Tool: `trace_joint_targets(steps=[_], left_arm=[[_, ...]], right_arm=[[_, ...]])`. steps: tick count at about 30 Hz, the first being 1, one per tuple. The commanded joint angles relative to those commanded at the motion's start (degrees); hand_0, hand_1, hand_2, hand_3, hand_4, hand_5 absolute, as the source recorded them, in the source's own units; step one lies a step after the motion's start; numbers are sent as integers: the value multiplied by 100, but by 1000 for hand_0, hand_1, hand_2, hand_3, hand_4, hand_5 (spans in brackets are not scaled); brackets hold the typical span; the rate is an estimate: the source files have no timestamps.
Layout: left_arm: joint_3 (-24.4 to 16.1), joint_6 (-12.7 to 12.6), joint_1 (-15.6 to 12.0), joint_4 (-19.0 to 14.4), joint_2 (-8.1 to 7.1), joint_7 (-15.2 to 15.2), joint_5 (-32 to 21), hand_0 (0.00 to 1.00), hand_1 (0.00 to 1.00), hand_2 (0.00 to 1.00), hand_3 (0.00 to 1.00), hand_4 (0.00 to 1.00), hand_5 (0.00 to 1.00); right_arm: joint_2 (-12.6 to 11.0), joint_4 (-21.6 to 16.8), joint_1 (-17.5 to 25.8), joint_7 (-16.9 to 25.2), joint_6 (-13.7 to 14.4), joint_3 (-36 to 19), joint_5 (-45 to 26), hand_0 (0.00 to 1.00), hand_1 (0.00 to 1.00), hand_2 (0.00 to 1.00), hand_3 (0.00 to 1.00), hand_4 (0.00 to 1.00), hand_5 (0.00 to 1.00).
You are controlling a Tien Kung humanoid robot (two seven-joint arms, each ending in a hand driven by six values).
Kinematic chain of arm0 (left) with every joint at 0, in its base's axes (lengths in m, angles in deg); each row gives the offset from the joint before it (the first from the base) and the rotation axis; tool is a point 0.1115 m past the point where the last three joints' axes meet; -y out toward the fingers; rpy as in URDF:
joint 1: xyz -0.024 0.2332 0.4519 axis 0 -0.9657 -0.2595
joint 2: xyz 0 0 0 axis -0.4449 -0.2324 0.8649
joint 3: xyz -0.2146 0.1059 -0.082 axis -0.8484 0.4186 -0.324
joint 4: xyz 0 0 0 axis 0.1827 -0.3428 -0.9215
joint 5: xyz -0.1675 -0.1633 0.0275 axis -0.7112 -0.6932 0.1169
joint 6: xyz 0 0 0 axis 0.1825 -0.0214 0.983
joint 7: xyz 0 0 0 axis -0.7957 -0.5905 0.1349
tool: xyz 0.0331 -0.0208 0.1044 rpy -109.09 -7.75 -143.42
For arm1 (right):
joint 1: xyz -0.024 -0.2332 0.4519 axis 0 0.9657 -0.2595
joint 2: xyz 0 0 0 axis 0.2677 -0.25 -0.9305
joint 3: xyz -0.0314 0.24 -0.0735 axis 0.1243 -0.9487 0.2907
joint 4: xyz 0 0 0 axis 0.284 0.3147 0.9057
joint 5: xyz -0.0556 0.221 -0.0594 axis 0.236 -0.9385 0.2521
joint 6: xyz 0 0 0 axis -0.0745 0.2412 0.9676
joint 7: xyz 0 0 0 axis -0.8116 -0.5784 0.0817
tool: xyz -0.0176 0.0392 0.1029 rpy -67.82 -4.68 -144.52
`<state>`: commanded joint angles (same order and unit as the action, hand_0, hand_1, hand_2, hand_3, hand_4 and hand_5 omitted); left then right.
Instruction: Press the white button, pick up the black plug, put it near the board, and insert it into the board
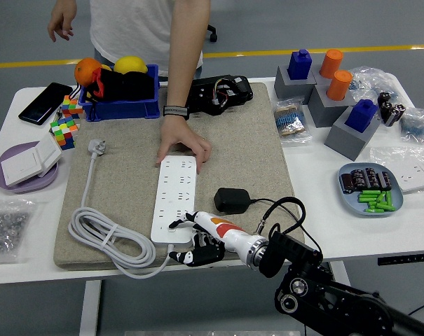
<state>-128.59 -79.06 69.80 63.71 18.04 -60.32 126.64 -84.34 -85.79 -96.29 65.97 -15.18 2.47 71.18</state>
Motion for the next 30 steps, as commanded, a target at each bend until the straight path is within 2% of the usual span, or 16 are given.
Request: trace_joint_targets(steps=[12,16,21,23,26,30], left_arm=[[20,1,4,0,1,-4,-34,649,638,633,677,507,104],[28,0,7,0,4,-7,-34,649,638,632,675,505,102],[30,-4,6,0,3,-3,-66,649,638,631,675,504,101],[45,-1,11,0,0,-2,-75,649,638,631,675,504,101],[74,6,24,0,-10,-2,-82,649,638,631,675,504,102],[143,13,77,0,-33,-6,-132,649,638,631,675,504,102]], right_arm=[[-55,174,19,7,8,19,159,2,10,165,789,811,385],[-71,33,35,30,-11,-31,113,2,10,164,789,811,385],[-96,-387,-6,165,3,-204,-18,2,10,164,788,810,385],[-107,-535,-10,283,57,-266,-39,2,10,164,788,810,385],[-126,-681,9,688,241,-364,-87,2,10,166,778,810,384],[-151,-550,9,1346,439,-571,-106,2,10,166,778,810,384]])
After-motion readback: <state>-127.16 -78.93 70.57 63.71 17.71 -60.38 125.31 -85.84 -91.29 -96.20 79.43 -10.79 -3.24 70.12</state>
